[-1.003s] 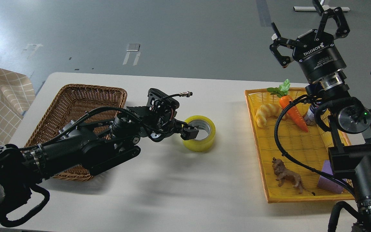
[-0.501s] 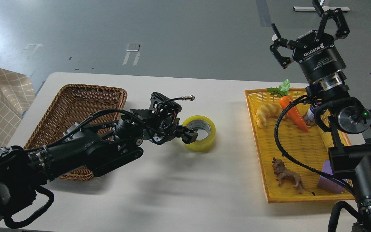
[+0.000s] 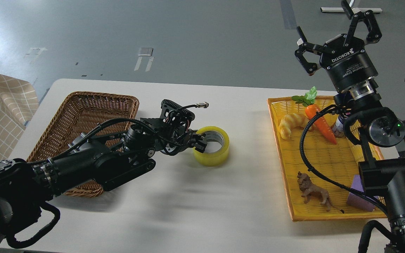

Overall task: Place and transfer tape with both arms
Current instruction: 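Grasp the tape roll's rim with the left gripper, then carry the tape roll over the wicker basket with the left gripper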

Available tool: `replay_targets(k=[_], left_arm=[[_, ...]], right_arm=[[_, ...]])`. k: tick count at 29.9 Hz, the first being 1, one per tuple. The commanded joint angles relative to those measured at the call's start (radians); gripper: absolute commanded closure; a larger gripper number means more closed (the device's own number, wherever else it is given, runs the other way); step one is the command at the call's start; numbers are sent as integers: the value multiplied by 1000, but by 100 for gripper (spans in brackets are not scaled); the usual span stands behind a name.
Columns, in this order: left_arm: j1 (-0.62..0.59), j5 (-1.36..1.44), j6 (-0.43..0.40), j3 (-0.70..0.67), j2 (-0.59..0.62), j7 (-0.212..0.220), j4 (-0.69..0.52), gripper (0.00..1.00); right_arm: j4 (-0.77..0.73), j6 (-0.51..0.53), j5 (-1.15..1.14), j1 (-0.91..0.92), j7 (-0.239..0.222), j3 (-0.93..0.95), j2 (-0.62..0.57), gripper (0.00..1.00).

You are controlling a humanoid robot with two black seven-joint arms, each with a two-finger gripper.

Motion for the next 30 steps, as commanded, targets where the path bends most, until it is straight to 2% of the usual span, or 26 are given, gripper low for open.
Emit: replay_targets(k=[1,10,19,24,27,30], left_arm=[[-22,-2,-1,-1,-3,-1,-23,100],[-139,-78,-58,-4,123,-8,-129,100],[-193,-135,-88,-9,383,-44,-253,100],[-193,-147,-88,-9,500,-85,-276,100],[-182,-147,-88,-6,576,-135,-279,100],[-179,-147,-88,-6,630,-149,-280,100]], right_arm=[[0,0,0,0,0,0,0,0],[1,0,0,-8,0,0,0,0],[0,0,0,-11,0,0,0,0],[0,0,0,-19,0,-1,2,0],[0,0,0,-20,0,-1,3,0],[-2,0,0,-20,0,-1,3,0]])
